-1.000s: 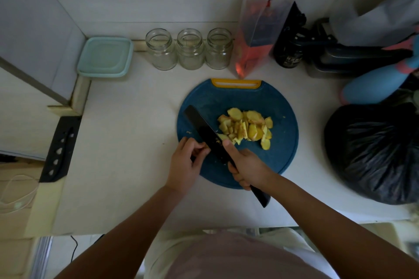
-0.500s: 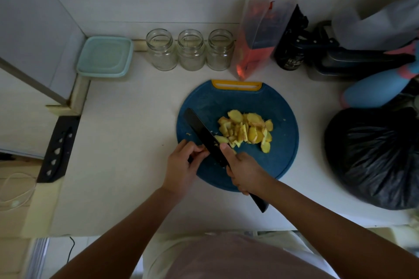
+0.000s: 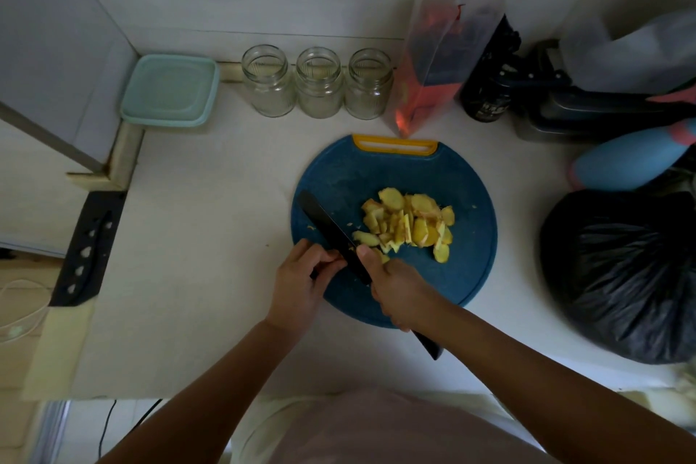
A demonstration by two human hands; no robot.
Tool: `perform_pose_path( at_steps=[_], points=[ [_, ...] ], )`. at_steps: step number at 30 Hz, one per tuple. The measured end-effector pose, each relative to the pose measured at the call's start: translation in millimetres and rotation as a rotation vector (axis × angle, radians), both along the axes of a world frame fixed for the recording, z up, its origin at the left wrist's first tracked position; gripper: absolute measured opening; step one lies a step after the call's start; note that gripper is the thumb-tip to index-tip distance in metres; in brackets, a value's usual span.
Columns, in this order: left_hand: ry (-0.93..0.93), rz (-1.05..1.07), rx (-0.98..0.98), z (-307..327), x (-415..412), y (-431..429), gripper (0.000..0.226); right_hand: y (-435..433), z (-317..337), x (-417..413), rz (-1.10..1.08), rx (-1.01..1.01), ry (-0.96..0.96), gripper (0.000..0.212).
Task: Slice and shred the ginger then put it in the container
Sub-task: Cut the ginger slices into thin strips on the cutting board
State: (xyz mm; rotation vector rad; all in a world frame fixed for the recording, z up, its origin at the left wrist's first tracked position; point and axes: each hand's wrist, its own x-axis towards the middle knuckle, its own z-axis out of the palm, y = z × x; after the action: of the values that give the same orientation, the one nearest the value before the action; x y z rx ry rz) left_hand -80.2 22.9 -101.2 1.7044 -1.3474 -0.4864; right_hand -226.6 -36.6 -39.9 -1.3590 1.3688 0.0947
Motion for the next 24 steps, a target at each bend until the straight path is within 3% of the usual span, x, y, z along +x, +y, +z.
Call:
perform_pose_path(
  at_steps=[5,10,19,24],
  points=[
    [0.012,-0.013,0.001,2,0,1,0.028,2,-7,12,0.013,-0.065,0.003,0.052],
    [-0.014,-0.038,0.043,2,2,2,0.008,4,-10,14,-0.037,-0.088,0.031,0.055],
    [-0.052,-0.055,0.05,6,7,4,0.014,4,-7,11,-0.032,-0.103,0.017,0.057],
    [-0.041,-0.02,0.047,4,4,5,0.014,9,-7,-8,-0.191,0.015,-0.061,0.059]
  ],
)
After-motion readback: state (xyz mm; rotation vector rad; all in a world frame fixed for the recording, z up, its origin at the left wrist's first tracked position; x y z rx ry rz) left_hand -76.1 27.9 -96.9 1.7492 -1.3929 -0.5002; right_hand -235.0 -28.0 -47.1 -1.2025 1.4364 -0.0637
